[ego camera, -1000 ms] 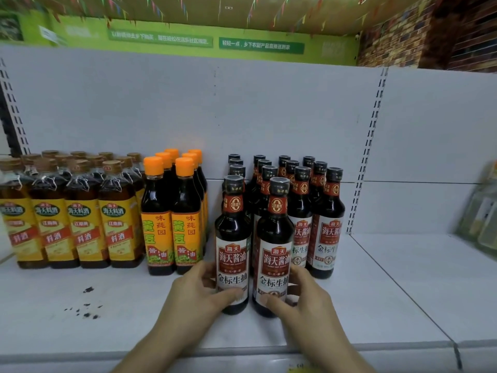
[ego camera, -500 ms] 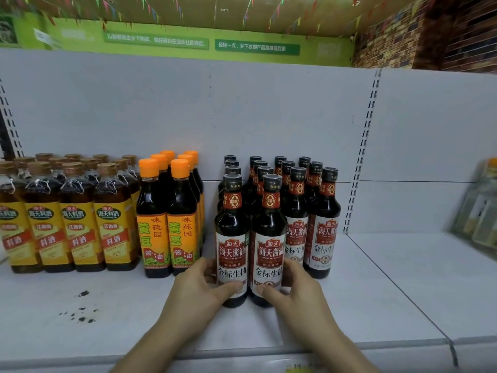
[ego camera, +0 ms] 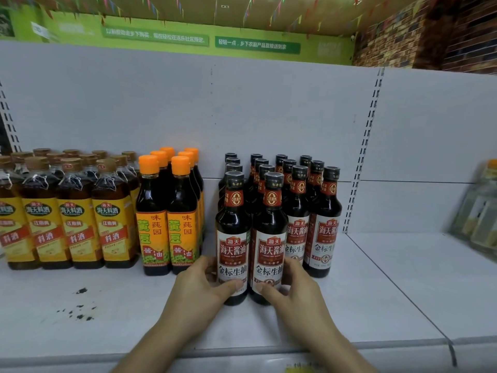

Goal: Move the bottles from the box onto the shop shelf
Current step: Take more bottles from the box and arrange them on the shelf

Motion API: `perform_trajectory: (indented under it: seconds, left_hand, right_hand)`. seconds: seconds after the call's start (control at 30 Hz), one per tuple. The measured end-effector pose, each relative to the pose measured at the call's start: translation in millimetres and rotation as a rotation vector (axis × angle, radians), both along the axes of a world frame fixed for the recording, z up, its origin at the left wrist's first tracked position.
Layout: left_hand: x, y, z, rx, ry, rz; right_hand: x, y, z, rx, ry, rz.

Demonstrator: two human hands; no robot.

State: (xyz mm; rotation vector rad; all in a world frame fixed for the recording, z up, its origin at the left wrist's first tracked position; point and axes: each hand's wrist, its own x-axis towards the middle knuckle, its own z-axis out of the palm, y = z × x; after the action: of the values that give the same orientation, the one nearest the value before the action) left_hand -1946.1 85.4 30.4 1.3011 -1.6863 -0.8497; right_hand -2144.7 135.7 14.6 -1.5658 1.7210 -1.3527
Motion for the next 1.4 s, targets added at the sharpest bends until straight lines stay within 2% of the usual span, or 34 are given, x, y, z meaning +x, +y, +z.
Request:
perform_trajectory:
  seconds: [0.3,0.5,0.73,0.93,1.4]
  left_hand:
    - [4,7,-3,-0.056,-0.019,-0.015]
    - [22,19,-1,-0.056,0.101,-0.011]
    - [34,31,5,0.041,0.241,-0.161]
    - [32,37,-4,0.072,0.215,-0.285]
    - [-46,95,-2,0.158,0.292,-0.651]
  right_hand:
    - [7,5,1,-0.009,0.018,-0.051]
    - [13,24,1,0.003,0.008,-0.236]
    - [30,41,15,-0.040,-0.142,-0.386]
    - [35,64,17,-0.121,-0.315,-0.533]
    - [-8,158,5,-0.110,-0.361,-0.701]
